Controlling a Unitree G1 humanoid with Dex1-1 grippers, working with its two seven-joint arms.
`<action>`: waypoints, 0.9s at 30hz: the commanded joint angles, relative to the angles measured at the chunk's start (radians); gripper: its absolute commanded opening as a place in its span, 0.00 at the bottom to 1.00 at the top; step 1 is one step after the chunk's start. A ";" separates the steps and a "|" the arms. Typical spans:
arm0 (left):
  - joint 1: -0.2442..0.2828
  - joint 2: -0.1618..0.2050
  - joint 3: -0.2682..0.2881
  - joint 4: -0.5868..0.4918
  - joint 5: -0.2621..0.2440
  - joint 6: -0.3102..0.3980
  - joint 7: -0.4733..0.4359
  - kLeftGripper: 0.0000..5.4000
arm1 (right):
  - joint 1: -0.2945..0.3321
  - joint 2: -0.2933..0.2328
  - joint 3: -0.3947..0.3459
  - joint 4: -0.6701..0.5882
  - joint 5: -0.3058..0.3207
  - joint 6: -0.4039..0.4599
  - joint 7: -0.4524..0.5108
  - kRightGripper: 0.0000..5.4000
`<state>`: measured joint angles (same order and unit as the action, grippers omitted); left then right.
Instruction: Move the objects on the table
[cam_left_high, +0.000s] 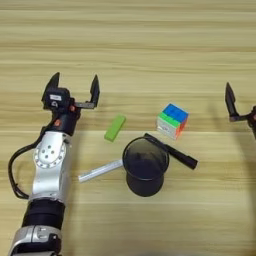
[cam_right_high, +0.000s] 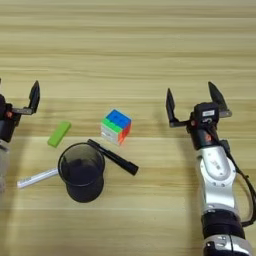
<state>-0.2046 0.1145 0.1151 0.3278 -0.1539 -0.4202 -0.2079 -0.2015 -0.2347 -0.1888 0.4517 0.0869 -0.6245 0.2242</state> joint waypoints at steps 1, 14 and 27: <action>-0.008 0.013 -0.005 0.003 0.015 -0.006 -0.009 1.00 | -0.017 0.004 0.009 0.013 -0.019 -0.021 -0.020 1.00; 0.087 0.029 -0.208 -0.045 0.062 0.226 -0.184 1.00 | -0.019 0.001 0.013 0.016 -0.012 -0.016 -0.032 1.00; 0.086 0.026 -0.209 -0.045 0.060 0.407 -0.189 1.00 | -0.023 -0.003 0.015 0.027 -0.016 -0.021 -0.031 1.00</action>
<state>-0.1157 0.1336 -0.0905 0.2847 -0.1045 -0.0435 -0.4016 -0.2077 -0.2344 -0.1757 0.4699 0.0706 -0.6417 0.1983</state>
